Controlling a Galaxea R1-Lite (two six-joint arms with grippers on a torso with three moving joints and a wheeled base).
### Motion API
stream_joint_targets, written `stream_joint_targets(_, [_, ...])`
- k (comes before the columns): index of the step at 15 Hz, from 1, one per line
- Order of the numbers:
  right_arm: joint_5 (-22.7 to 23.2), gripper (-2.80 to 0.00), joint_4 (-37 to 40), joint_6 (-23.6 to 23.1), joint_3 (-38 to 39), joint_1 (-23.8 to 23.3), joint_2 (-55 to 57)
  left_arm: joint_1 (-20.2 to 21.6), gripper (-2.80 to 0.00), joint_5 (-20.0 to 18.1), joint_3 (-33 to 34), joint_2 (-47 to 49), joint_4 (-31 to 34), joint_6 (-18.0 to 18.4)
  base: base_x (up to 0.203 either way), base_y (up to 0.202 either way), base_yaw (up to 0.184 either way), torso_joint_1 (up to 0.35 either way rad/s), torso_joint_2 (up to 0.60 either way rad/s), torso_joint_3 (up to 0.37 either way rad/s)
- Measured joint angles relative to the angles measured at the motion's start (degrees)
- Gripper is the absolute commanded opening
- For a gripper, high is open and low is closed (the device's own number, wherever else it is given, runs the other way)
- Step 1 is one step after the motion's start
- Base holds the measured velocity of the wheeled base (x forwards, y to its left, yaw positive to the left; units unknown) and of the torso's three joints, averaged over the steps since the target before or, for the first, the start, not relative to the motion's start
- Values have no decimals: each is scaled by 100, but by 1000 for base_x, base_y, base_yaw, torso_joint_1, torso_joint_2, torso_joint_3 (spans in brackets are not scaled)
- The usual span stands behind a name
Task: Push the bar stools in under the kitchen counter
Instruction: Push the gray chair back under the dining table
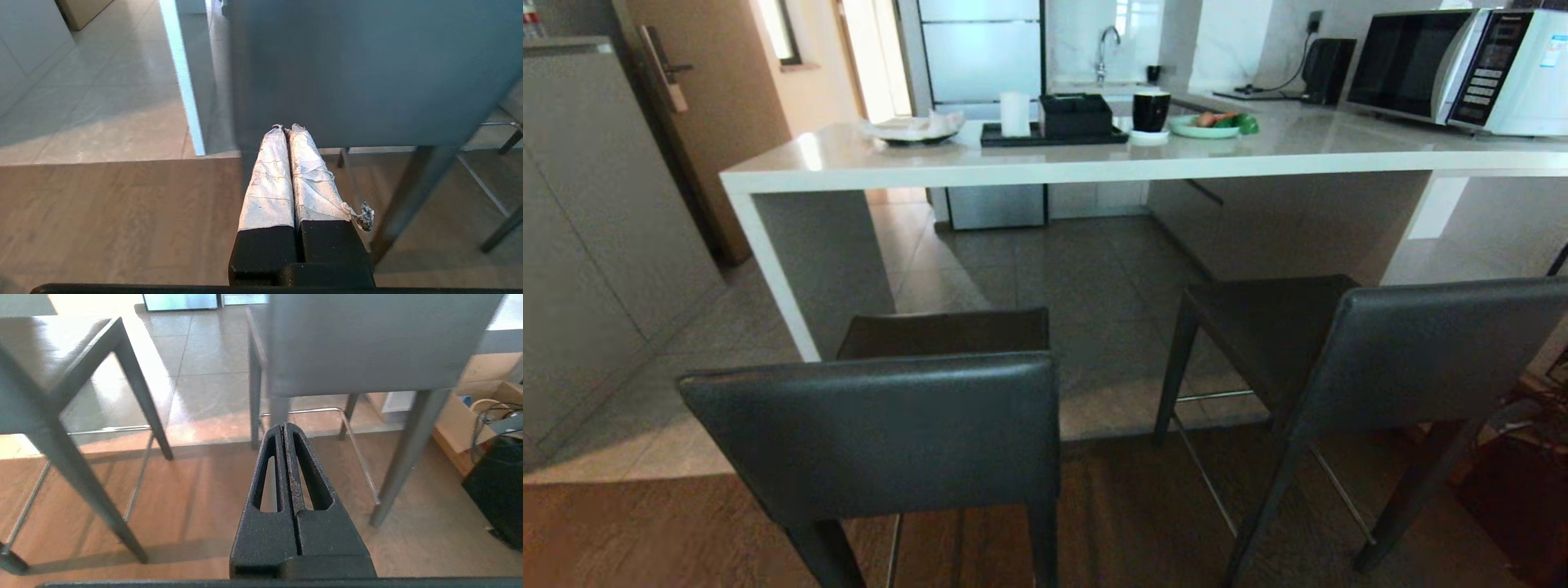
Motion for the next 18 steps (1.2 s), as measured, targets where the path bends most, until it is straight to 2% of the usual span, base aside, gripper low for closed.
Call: stream_joint_targets(18, [0, -280, 0, -1, 0, 0, 0, 0, -280, 0, 0, 0, 3, 0, 0, -188, 4, 3, 3, 2])
